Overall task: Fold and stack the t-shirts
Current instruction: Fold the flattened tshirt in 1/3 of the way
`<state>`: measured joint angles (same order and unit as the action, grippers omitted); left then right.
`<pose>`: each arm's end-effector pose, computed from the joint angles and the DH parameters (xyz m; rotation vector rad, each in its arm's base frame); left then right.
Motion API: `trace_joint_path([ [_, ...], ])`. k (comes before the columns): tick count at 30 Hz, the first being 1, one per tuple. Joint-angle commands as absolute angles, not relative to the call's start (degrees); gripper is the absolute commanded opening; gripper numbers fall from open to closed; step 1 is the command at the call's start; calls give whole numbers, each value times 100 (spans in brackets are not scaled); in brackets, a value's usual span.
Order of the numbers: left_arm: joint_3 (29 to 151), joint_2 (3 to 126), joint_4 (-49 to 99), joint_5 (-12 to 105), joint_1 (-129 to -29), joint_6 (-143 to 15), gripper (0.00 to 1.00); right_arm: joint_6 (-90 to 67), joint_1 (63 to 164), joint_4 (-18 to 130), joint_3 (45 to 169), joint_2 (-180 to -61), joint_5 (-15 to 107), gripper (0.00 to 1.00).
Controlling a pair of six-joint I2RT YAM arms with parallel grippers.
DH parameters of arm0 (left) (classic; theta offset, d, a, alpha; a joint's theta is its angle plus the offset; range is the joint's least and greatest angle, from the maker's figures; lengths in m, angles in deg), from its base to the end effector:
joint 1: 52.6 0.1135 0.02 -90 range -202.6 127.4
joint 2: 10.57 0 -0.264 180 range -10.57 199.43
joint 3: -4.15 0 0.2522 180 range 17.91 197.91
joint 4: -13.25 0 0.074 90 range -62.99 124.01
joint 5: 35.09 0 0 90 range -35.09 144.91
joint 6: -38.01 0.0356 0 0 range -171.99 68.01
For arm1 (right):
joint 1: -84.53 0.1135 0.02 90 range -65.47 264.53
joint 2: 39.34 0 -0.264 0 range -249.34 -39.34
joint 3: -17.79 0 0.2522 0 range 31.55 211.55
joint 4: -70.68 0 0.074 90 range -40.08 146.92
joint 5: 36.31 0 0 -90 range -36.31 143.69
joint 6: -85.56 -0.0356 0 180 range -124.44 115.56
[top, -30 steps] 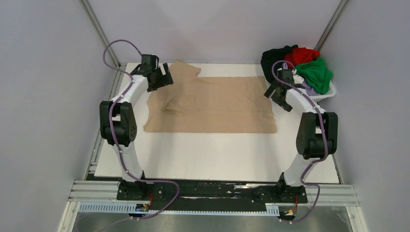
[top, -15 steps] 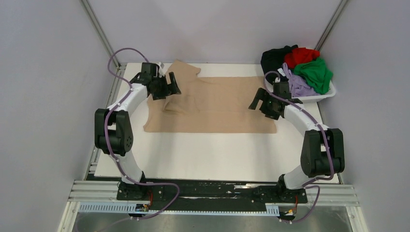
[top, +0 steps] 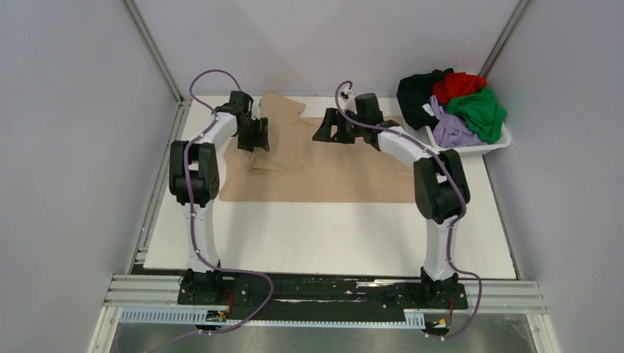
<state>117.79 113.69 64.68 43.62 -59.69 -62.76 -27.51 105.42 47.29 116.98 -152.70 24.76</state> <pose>0.4631 -0.0646 0.1890 -0.0201 2.6679 -0.3635 0.4167 0.1775 0.2300 -0.2475 2.2963 0.9704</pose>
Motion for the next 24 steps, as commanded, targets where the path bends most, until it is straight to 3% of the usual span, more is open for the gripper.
trace_joint_path([
  [1, 11824, 11200, 6469, 4432, -5923, -6053, 60, -2846, 10834, 4990, 12913, -16315, 2018, 82],
  [2, 11804, 11196, 6461, 4465, -5908, -6085, 50, -2814, 10888, 4944, 13189, -16542, 1952, 79],
  [5, 11674, 11134, 6302, 4374, -5796, -6159, 37, -2656, 11029, 4773, 13898, -17165, 1839, 74],
  [11, 11524, 11107, 6200, 4222, -5741, -6102, 24, -2429, 11278, 4307, 15201, -18137, 2053, 72],
  [24, 11164, 10949, 6062, 4082, -5711, -6102, 21, -2495, 11635, 4047, 15741, -18741, 2904, 71],
])
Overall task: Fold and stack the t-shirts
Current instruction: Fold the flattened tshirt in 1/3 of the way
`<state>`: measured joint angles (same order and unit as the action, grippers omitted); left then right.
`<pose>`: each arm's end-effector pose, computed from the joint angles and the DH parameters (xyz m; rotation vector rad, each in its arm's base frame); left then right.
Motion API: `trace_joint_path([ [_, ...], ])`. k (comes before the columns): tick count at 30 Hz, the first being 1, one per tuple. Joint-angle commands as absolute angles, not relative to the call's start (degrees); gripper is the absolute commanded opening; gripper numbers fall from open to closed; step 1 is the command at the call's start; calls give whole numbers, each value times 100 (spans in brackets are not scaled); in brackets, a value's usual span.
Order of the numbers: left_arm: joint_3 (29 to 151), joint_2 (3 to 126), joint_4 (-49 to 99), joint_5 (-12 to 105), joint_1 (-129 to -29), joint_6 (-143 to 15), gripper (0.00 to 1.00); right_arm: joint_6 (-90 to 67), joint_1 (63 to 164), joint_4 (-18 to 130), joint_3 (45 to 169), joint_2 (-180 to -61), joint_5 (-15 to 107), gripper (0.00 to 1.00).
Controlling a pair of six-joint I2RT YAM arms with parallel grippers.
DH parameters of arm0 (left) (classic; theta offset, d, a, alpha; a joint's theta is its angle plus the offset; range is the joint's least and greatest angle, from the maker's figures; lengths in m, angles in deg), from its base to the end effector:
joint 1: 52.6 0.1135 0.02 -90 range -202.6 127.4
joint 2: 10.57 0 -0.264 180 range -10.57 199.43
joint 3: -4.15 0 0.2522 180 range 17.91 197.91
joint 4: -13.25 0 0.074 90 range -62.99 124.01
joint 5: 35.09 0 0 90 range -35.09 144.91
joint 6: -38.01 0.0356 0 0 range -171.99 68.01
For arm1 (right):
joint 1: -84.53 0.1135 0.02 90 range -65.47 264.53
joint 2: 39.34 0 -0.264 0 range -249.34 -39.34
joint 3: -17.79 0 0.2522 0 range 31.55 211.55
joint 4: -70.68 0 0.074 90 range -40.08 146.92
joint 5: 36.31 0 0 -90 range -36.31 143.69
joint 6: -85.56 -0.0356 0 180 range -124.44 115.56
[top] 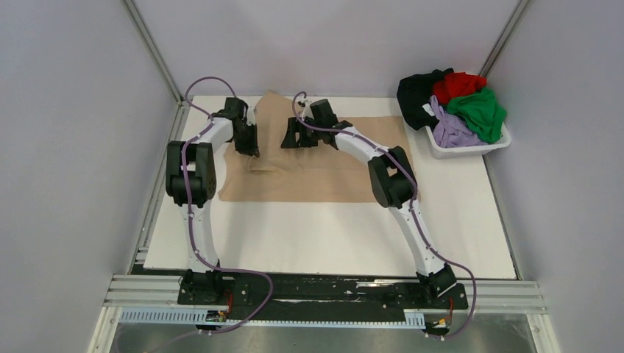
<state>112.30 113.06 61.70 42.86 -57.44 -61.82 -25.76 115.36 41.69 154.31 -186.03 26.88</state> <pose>0.4548 -0.0460 0.1683 -0.0515 2.6950 -0.3617 0.4820 0.3064 0.1472 -0.4605 2.3219 0.9949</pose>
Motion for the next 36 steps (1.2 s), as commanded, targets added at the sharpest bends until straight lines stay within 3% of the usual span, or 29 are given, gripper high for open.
trace_joint_path([
  [1, 11158, 10949, 6056, 4075, -5709, -6110, 21, -2474, 11661, 4028, 15768, -18760, 2851, 70],
  [7, 11152, 10955, 6045, 4061, -5694, -6143, 21, -2483, 11773, 3969, 15746, -18715, 2715, 59],
  [14, 11147, 10962, 6032, 4043, -5675, -6170, 21, -2372, 11872, 3966, 15545, -18422, 2761, 54],
  [22, 11169, 10995, 6031, 4033, -5675, -6160, 20, -2250, 11899, 3935, 15399, -18354, 3109, 38],
  [30, 11204, 11037, 6039, 4005, -5666, -6170, 19, -2170, 11925, 3899, 15387, -18288, 3477, 2],
  [36, 11182, 10901, 5908, 3753, -5669, -6089, 19, -2040, 11925, 3946, 15509, -17973, 3664, 0],
])
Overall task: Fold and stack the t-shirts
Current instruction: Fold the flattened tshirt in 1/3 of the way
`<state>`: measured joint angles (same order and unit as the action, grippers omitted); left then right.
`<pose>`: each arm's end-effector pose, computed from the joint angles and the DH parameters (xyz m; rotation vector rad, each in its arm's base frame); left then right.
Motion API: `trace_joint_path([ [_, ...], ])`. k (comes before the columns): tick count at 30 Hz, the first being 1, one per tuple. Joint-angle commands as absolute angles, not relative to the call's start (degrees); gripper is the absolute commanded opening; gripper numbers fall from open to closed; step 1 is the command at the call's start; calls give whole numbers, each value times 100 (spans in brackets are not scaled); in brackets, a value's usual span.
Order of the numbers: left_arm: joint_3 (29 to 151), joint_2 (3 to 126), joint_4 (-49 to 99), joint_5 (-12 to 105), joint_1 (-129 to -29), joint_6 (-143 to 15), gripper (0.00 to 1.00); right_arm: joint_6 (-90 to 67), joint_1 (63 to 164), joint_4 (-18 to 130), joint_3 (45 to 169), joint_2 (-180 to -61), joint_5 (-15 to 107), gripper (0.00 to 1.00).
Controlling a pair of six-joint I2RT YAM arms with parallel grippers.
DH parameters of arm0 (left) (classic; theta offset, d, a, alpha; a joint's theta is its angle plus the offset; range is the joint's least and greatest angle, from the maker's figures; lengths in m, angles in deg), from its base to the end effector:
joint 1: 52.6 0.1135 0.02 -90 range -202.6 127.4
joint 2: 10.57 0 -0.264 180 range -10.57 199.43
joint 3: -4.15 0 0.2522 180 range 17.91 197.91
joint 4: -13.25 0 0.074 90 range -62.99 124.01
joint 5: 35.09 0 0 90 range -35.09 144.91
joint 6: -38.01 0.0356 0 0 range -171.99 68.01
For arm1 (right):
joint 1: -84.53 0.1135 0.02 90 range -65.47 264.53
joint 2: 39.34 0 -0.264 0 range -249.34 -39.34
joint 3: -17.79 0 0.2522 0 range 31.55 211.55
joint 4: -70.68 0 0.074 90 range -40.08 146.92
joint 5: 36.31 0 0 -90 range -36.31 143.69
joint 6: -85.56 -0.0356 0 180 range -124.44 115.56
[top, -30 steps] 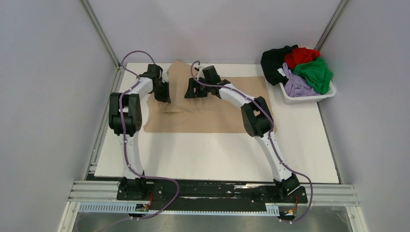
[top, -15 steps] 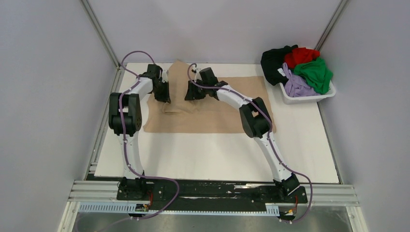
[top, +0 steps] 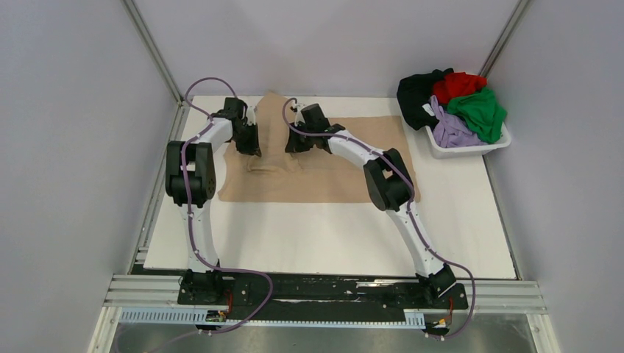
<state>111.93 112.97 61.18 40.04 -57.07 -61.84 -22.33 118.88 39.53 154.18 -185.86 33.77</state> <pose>0.4545 -0.0447 0.1679 -0.0442 2.6882 -0.4262 0.4631 0.3312 0.1439 -0.5296 2.3354 0.8522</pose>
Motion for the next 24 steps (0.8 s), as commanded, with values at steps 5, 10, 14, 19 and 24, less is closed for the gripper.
trace_joint_path([
  [5, 11152, 10756, 5772, 3859, -5666, -6055, 20, -2044, 11924, 4160, 15023, -17529, 3941, 0],
  [10, 11181, 10780, 5585, 3653, -5670, -6014, 22, -2046, 11925, 4285, 14617, -17296, 4248, 0],
  [14, 11233, 10881, 5388, 3642, -5667, -5997, 22, -2059, 11925, 4293, 14564, -17280, 4373, 0],
  [19, 11529, 11116, 5329, 3764, -5665, -5905, 27, -2169, 11925, 4329, 14605, -17342, 4572, 0],
  [24, 11632, 11311, 5213, 4051, -5668, -5929, 37, -2174, 11925, 4322, 14670, -17438, 4748, 2],
])
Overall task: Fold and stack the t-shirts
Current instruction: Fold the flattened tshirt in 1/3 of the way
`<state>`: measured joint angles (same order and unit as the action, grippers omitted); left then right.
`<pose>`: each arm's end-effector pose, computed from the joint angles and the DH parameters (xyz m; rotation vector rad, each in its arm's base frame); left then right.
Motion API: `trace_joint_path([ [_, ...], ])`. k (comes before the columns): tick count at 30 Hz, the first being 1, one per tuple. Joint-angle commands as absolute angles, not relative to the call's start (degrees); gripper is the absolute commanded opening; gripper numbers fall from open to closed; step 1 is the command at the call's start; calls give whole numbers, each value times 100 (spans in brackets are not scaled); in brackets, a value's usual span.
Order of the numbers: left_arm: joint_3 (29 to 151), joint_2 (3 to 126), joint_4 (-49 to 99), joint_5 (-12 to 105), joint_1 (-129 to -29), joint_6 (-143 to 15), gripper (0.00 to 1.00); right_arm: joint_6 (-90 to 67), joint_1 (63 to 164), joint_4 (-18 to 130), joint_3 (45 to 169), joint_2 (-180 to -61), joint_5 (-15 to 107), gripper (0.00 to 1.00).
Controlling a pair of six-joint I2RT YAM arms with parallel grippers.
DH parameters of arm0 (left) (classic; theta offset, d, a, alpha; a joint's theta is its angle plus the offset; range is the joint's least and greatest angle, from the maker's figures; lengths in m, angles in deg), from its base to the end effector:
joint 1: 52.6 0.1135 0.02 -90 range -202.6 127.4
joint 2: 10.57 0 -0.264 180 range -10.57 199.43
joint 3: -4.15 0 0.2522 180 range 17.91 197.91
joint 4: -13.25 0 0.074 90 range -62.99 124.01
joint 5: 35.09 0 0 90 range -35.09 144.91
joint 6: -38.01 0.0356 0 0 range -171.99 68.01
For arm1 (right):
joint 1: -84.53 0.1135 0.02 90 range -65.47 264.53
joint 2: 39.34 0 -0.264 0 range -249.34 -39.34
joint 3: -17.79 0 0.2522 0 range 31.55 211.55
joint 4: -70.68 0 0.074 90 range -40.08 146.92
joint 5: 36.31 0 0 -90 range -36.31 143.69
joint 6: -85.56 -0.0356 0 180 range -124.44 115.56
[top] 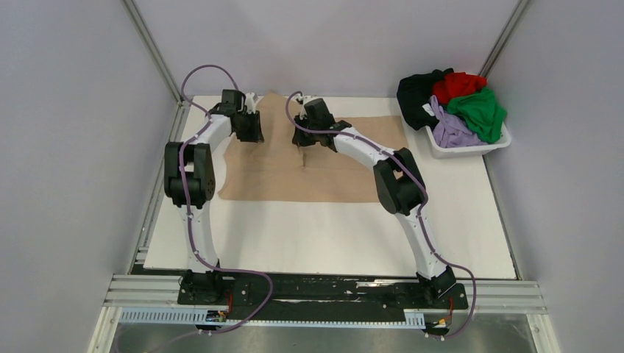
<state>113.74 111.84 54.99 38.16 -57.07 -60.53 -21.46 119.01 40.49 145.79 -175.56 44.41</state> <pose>0.4679 -0.0469 0.1924 0.0290 2.5250 -0.4603 0.4466 0.3137 0.1923 -0.4410 2.2739 0.6552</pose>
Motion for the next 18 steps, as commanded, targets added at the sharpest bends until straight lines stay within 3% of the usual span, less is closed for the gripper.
trace_joint_path([
  [1, 11669, 11328, 5146, 4073, -5669, -5924, 37, -2183, 11925, 4321, 14689, -17456, 4784, 2],
  [3, 11792, 11409, 5123, 4066, -5670, -5893, 38, -2218, 11925, 4321, 14731, -17477, 4909, 4],
  [5, 12014, 11512, 5267, 4063, -5669, -5856, 41, -2270, 11925, 4285, 14769, -17471, 5096, 15],
  [7, 12266, 11581, 5537, 4170, -5670, -5852, 54, -2331, 11921, 4221, 14768, -17399, 5347, 46],
  [9, 12331, 11429, 5656, 4222, -5666, -5917, 82, -2361, 11916, 4168, 14712, -17276, 5720, 89],
  [10, 12313, 11343, 5650, 4172, -5669, -6001, 95, -2394, 11916, 4154, 14611, -17192, 5849, 99],
  [18, 10973, 9775, 5150, 3575, -5736, -6926, 100, -2914, 11901, 4149, 12621, -15516, 6480, 100],
])
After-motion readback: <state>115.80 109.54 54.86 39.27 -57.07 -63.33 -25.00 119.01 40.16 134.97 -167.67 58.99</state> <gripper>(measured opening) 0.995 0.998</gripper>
